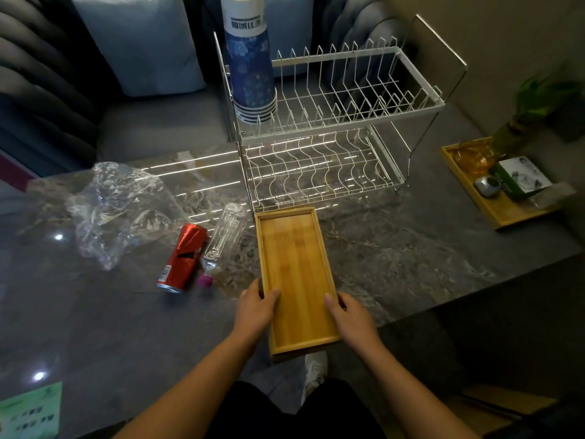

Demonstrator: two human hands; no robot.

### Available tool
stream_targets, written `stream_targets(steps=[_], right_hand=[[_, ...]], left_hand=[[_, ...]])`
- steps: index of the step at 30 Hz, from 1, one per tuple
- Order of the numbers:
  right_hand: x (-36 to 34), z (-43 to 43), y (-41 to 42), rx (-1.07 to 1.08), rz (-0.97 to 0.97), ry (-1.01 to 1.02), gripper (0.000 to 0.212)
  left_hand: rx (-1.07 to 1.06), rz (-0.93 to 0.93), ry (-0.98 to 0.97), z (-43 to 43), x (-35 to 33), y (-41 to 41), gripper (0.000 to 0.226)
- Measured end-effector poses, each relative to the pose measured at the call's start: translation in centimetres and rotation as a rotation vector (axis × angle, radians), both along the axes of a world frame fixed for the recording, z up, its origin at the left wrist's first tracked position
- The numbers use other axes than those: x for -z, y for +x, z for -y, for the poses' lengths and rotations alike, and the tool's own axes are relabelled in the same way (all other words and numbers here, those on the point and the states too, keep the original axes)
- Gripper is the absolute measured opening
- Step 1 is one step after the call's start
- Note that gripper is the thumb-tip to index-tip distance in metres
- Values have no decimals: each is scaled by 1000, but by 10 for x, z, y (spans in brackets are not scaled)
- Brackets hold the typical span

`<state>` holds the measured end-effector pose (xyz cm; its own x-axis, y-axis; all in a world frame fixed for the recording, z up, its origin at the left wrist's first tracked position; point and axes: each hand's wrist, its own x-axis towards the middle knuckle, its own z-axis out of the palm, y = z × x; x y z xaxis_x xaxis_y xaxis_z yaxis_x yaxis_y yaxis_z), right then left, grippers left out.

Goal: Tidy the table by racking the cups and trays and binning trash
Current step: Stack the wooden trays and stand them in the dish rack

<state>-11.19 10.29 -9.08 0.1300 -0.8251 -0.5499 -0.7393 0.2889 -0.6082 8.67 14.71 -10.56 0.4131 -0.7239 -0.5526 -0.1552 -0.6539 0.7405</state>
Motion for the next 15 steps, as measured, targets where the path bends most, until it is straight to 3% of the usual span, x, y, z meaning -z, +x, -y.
stream_targets(steps=[8, 15], right_hand=[[3, 1, 12, -16, -34, 32, 46], [1, -13, 17, 84, 106, 57, 40]], left_hand=[[-22, 27, 14, 1, -3, -12, 50], [-61, -5, 22, -6, -8, -7, 56]])
